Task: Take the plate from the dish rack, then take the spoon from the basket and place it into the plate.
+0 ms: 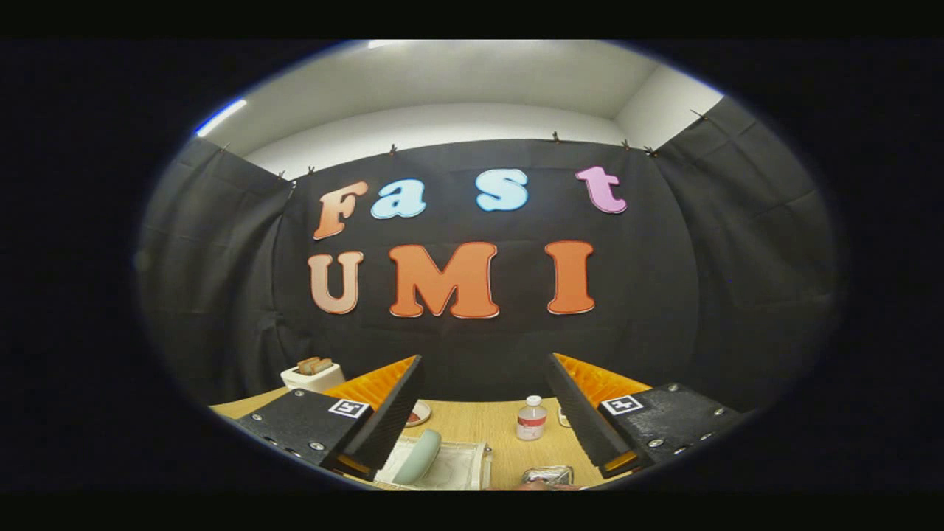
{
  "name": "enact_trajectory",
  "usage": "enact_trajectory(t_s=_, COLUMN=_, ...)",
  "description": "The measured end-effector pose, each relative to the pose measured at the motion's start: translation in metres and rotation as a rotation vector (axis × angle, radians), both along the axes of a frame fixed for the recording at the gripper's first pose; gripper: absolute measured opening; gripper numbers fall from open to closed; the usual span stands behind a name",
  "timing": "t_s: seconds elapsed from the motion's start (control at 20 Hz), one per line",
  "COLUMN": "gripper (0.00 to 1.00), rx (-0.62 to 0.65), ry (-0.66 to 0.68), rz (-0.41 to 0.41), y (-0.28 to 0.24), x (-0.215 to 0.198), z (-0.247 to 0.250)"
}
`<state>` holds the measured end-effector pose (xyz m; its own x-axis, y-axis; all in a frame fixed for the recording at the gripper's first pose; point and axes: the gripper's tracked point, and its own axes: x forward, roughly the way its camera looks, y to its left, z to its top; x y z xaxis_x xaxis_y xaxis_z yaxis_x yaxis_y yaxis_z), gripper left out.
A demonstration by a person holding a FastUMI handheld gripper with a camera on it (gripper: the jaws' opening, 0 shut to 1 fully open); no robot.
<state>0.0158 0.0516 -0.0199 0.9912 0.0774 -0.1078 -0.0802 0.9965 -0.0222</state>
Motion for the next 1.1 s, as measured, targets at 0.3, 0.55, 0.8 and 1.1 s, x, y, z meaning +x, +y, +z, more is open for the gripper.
enact_trajectory(t_s=0.3, gripper=0.98, rx=0.008, ry=0.185, rz=0.023, y=0.014, x=0.015, z=-0.043)
enact_trajectory(t_s=0.55, gripper=0.98, rx=0.062, ry=0.427, rz=0.013, y=0.021, x=0.022, z=-0.098)
enact_trajectory(t_s=0.8, gripper=0.97, rx=0.131, ry=0.648, rz=0.090, y=0.052, x=0.018, z=-0.140)
enact_trajectory(t_s=1.1, gripper=0.95, rx=0.061, ry=0.927, rz=0.100, y=0.061, x=0.003, z=-0.201)
